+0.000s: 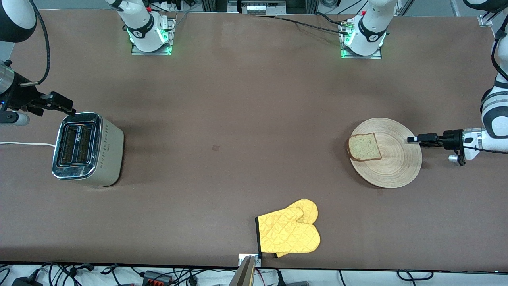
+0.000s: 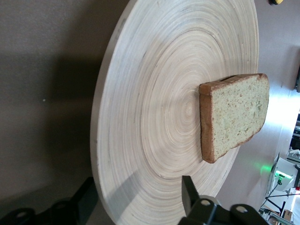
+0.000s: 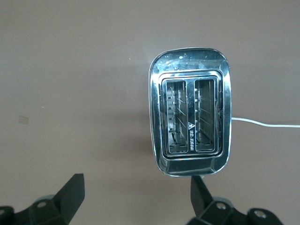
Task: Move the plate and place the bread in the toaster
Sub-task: 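Push the wooden plate with the left gripper toward the toaster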
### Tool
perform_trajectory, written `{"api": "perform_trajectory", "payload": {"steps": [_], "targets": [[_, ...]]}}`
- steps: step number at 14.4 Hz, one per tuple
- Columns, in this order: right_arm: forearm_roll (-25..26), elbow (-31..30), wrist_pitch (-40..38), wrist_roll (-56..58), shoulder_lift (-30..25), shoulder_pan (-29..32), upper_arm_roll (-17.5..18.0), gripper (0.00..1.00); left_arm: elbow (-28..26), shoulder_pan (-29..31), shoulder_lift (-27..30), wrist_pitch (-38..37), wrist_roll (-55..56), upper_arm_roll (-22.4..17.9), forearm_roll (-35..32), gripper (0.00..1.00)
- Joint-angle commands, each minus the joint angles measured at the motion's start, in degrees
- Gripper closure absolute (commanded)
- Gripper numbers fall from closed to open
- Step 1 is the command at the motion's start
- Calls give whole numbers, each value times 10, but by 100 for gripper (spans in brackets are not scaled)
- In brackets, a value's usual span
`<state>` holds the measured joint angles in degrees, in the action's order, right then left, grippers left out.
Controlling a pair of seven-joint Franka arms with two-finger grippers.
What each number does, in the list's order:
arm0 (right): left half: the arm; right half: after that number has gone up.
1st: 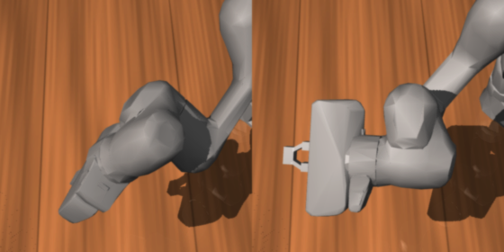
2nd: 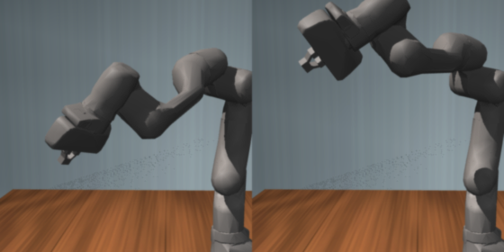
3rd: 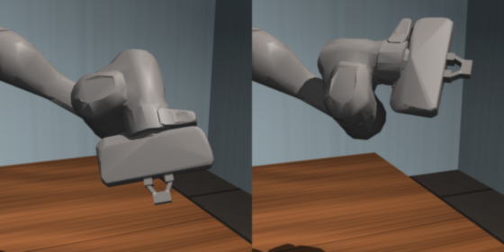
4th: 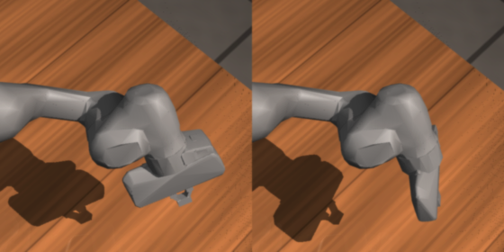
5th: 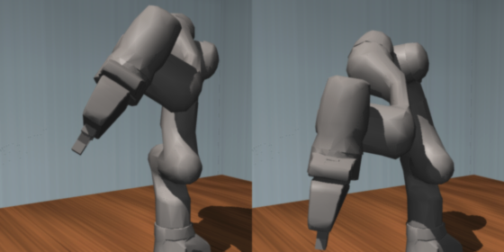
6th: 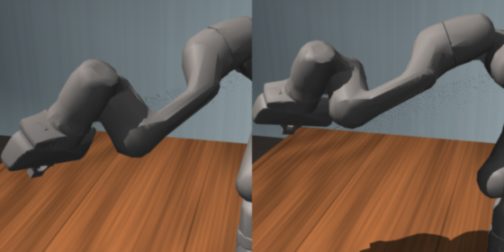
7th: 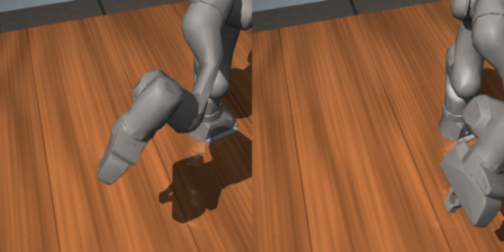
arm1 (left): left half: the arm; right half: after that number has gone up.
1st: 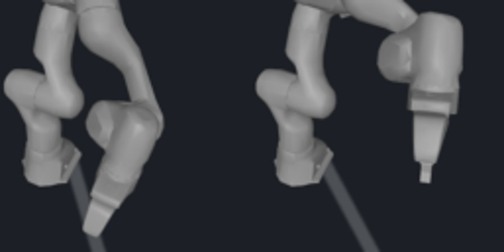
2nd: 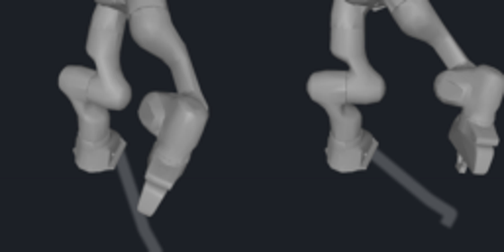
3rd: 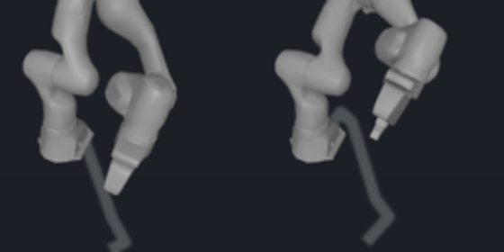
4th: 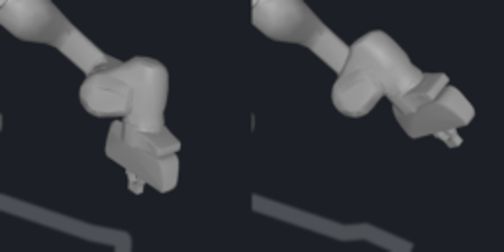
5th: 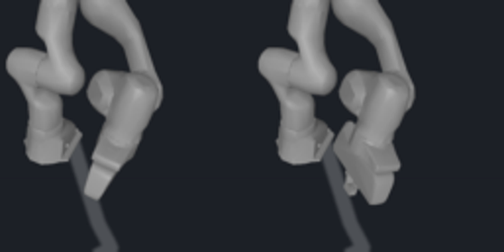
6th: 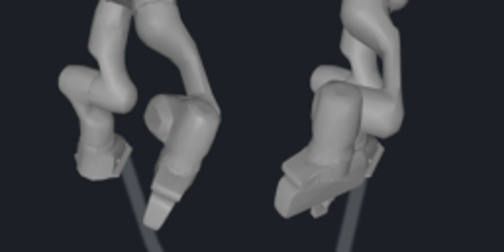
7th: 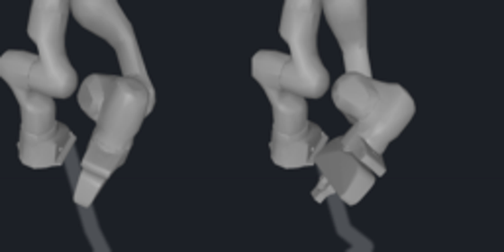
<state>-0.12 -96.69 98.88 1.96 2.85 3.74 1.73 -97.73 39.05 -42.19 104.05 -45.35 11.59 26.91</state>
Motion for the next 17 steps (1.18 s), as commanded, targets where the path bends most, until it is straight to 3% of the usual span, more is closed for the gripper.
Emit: {"api": "perform_trajectory", "payload": {"steps": [1,6,10,12,17], "targets": [[-1,1,5,0,3,5,2,0,11,8,-6,-17,-20,5,12,46],[-1,-2,9,0,7,5,2,0,15,8,-6,-33,-19,5,12,49],[-2,-2,11,0,8,4,2,0,15,15,-7,-38,-46,5,20,87],[-2,-2,11,1,10,5,2,0,15,16,-8,-42,-65,5,25,97],[-2,-2,13,1,10,5,2,0,14,-6,-22,-83,-39,12,87,99]]}}
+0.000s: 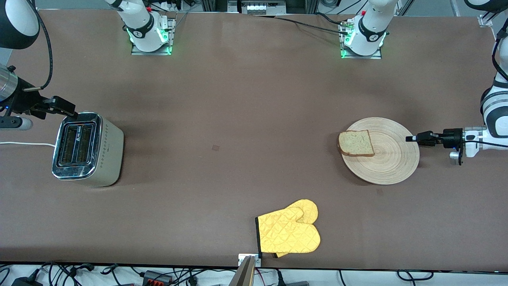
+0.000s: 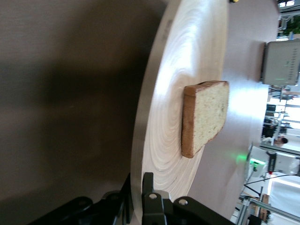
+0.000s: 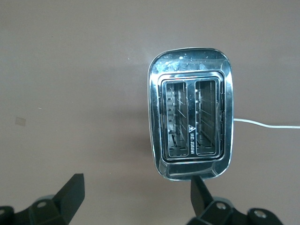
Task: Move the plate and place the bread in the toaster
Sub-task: 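Push the wooden plate with the left gripper toward the toaster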
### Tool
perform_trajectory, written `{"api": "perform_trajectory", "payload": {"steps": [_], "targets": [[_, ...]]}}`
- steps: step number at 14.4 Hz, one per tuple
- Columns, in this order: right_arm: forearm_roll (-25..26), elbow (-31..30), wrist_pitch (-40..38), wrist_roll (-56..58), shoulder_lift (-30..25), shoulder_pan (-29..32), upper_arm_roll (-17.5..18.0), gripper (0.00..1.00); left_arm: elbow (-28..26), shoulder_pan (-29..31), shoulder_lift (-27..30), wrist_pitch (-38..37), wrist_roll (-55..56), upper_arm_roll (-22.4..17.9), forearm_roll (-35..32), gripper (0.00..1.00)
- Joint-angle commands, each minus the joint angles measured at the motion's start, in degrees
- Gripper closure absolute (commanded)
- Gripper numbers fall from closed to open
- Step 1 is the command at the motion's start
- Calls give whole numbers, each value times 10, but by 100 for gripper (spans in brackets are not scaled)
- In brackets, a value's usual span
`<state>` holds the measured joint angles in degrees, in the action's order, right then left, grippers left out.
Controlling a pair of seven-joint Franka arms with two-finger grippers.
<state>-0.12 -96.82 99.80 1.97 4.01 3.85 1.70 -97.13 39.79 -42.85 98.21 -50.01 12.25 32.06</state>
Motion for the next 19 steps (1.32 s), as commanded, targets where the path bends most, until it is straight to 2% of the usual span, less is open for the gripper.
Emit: {"api": "perform_trajectory", "payload": {"steps": [1,5,10,16,19], "targets": [[-2,0,3,1,-1,4,2,0,8,-20,-24,-42,24,4,65,99],[-2,-2,4,-6,4,1,2,0,6,-66,-45,-59,88,4,140,99],[-2,-3,3,-6,6,0,2,0,2,-142,-66,-55,92,5,175,99],[-2,-2,4,-7,7,-1,2,0,5,-258,-81,-51,92,4,291,99],[-2,-2,4,-8,7,0,2,0,4,-326,-91,-17,86,4,368,99]]}}
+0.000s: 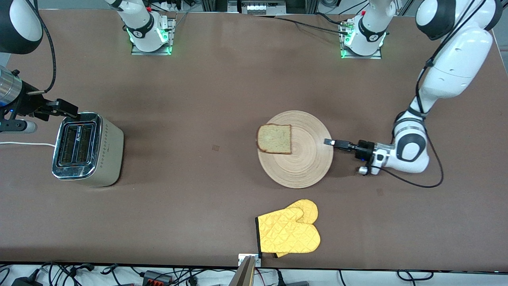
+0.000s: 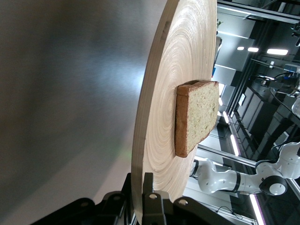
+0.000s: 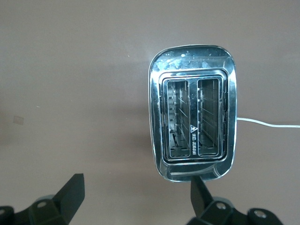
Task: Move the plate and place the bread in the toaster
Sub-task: 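Push the wooden plate with the left gripper toward the toaster, then reach the right gripper to the bread while the left gripper withdraws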
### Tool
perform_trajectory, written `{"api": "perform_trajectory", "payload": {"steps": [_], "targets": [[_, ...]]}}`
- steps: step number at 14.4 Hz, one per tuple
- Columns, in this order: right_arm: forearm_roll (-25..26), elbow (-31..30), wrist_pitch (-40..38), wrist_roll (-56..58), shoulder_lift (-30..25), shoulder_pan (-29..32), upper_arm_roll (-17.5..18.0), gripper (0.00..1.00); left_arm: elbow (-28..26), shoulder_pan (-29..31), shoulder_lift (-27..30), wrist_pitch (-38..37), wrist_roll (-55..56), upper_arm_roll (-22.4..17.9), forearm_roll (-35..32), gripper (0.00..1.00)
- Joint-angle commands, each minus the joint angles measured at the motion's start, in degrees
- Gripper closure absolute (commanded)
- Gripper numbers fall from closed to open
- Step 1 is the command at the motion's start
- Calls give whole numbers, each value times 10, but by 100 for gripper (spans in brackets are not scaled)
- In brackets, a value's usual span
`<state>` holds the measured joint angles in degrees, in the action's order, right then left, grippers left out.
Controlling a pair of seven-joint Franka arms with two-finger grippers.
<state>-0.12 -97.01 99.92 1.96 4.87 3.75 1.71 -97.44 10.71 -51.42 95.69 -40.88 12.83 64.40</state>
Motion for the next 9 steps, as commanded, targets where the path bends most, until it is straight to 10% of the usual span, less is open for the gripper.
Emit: {"api": "perform_trajectory", "payload": {"steps": [1,9], "targets": [[-2,-1,3,-8,-1,1,2,0,8,-54,-5,24,-6,-2,58,100],[-1,0,-1,-8,5,0,3,0,10,-198,-3,142,-10,-2,189,100]]}}
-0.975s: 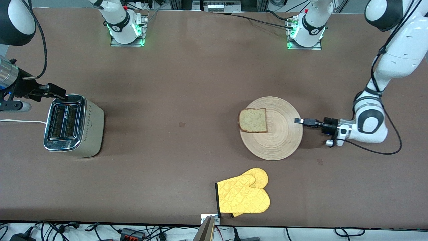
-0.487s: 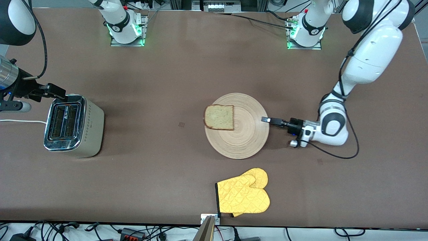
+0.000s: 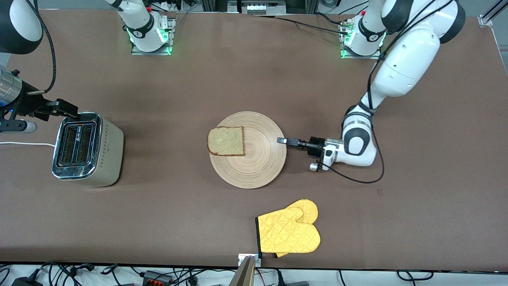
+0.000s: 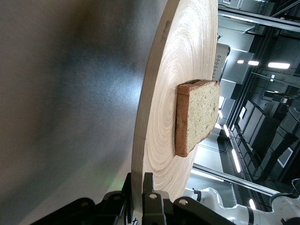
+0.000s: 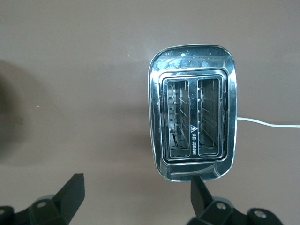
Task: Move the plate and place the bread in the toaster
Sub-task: 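Reach the right gripper to the bread while the left gripper withdraws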
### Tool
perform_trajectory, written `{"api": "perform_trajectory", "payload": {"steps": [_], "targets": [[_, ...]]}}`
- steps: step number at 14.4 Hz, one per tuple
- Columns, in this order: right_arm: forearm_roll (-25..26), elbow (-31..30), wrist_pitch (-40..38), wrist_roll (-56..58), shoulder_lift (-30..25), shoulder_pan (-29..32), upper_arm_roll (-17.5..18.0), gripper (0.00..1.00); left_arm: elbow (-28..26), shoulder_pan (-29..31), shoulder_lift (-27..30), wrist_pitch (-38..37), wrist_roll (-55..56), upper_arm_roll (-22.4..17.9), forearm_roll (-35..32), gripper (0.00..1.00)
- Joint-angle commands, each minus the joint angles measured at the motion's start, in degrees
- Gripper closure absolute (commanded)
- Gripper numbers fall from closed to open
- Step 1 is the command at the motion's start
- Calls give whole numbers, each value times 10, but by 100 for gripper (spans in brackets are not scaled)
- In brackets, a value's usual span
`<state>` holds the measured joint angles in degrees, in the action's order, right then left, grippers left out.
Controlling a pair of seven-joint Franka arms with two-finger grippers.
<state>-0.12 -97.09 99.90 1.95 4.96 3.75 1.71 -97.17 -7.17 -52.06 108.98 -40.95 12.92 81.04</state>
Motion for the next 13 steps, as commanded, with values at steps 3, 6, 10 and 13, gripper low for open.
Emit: {"api": "perform_trajectory", "payload": {"steps": [3,6,10,13], "targets": [[-1,1,0,-8,15,-26,5,0,24,-52,2,36,-6,-3,23,100],[-5,0,3,-9,44,-43,6,0,25,-76,2,69,-2,-3,24,99],[-51,1,4,-9,84,-57,6,0,24,-87,1,89,-5,-3,22,92],[-52,0,4,-9,111,-81,6,0,24,-86,-3,91,3,-3,22,71]]}}
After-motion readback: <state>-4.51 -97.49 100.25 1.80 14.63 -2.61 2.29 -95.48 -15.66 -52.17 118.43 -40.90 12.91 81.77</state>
